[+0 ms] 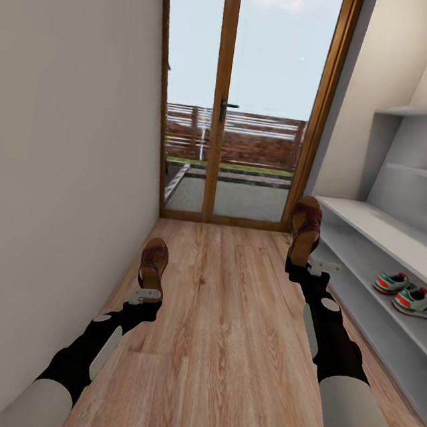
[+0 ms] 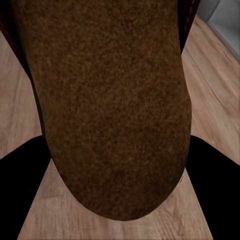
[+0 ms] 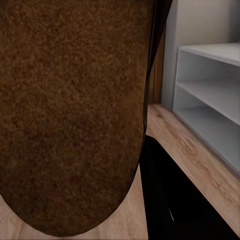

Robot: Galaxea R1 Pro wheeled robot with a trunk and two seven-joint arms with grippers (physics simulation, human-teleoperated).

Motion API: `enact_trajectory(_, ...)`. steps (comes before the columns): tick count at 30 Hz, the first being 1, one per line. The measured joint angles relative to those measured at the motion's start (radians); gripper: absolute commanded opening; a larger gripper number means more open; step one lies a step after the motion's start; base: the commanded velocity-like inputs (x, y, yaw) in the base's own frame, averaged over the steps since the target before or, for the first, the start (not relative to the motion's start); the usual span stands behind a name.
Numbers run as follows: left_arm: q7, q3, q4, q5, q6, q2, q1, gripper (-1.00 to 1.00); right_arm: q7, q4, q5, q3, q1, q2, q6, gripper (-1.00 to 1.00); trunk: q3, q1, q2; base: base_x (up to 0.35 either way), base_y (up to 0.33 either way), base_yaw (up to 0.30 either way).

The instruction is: Pick up the two gym shoes and the two sandals from the corridor floor and place them onto the hallstand (shoe rack) in the corridor, making sure they are on the rack and not on the floor. Arrange them so the two gym shoes are next to each other and the two sandals are next to each other.

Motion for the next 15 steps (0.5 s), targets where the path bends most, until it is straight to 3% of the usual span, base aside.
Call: enact_trajectory(15, 0.0, 0.0, 0.0, 0.0, 0.0, 0.0, -0.001, -1.0, 0.0, 0.0, 0.0, -0.001, 0.0, 0.0, 0.0, -1.0, 0.0, 0.0, 0.0, 0.347, 0.0, 0.0)
